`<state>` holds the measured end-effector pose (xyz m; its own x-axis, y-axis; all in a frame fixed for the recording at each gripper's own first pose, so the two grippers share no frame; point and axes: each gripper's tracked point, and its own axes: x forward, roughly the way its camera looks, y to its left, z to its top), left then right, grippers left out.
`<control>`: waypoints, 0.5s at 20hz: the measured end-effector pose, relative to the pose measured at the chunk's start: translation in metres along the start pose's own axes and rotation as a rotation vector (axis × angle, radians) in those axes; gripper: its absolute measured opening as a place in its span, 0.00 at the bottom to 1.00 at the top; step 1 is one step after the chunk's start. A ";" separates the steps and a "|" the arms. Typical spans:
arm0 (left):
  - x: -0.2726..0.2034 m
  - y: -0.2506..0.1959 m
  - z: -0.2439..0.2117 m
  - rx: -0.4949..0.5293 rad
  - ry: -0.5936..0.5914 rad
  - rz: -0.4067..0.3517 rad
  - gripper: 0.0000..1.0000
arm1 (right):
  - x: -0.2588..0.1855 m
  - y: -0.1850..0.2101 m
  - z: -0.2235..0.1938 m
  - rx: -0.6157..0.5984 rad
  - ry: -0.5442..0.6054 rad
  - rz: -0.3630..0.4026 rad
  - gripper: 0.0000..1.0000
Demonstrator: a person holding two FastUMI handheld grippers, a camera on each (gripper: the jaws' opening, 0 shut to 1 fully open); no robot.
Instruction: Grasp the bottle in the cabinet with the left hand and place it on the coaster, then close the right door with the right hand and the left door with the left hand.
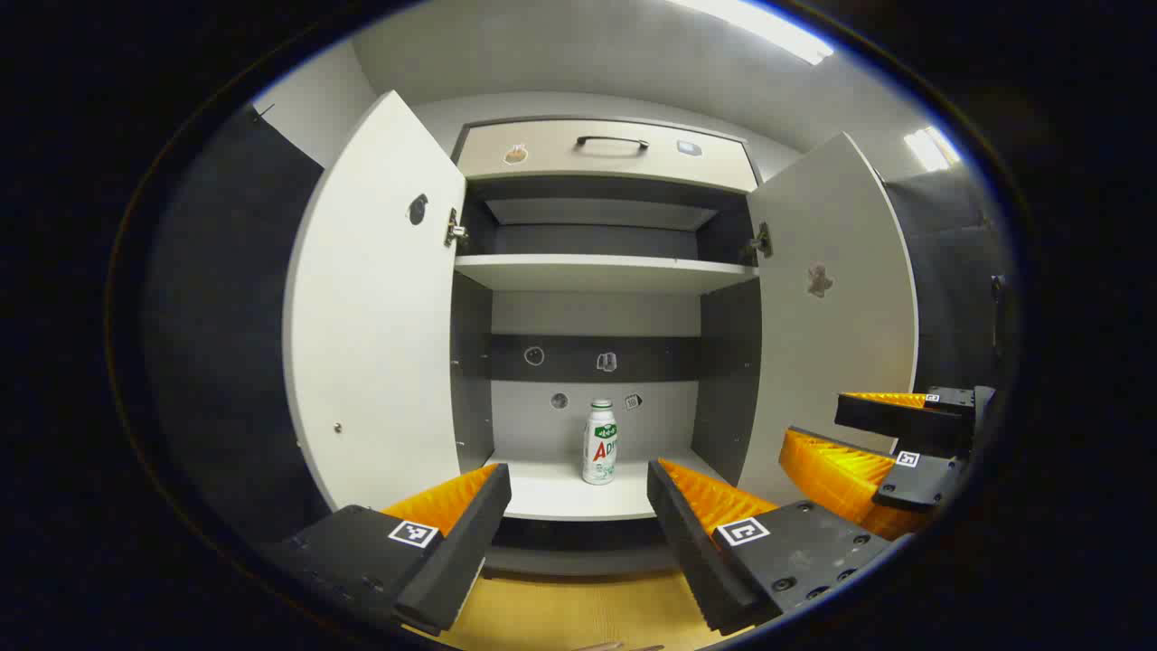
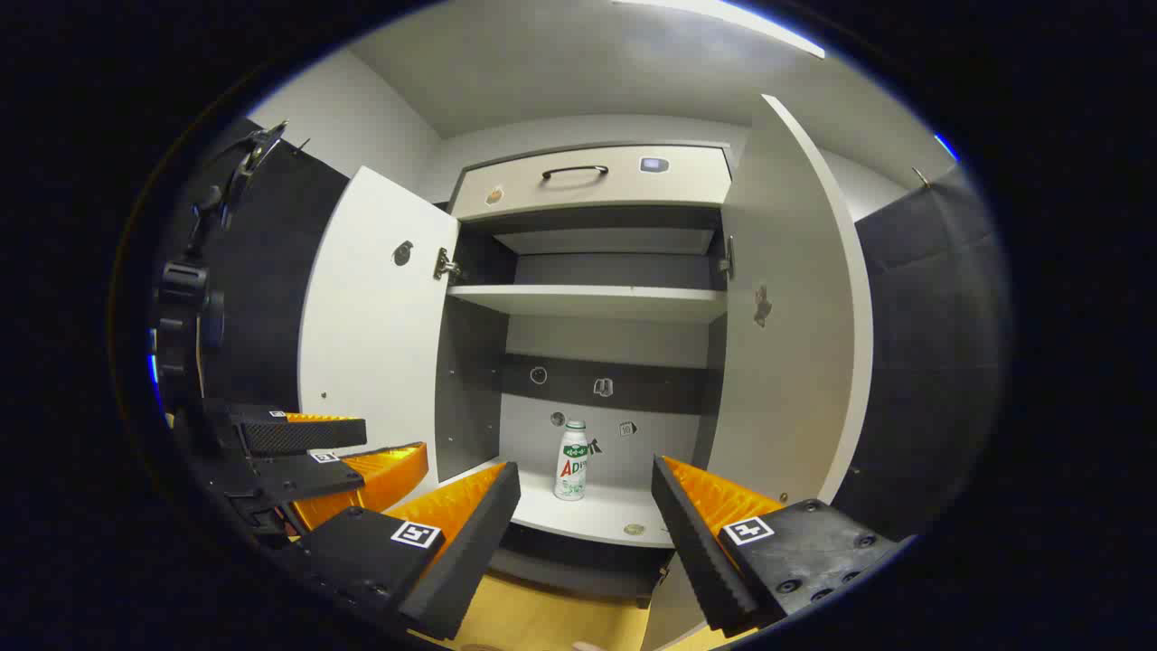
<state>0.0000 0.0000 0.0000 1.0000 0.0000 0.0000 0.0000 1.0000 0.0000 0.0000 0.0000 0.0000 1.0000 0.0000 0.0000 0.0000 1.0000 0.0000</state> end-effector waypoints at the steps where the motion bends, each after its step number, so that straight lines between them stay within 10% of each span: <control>1: 0.010 0.003 -0.002 0.010 0.002 -0.004 0.96 | 0.007 -0.005 -0.003 -0.002 0.002 -0.017 0.97; 10: 0.061 0.032 -0.018 0.018 0.055 -0.039 0.96 | 0.050 0.003 -0.030 -0.045 0.057 -0.086 0.97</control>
<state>0.0611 0.0317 -0.0182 0.9977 -0.0382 -0.0557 0.0392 0.9991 0.0173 0.0504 0.0035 -0.0299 0.9947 -0.0873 -0.0545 0.0847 0.9953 -0.0478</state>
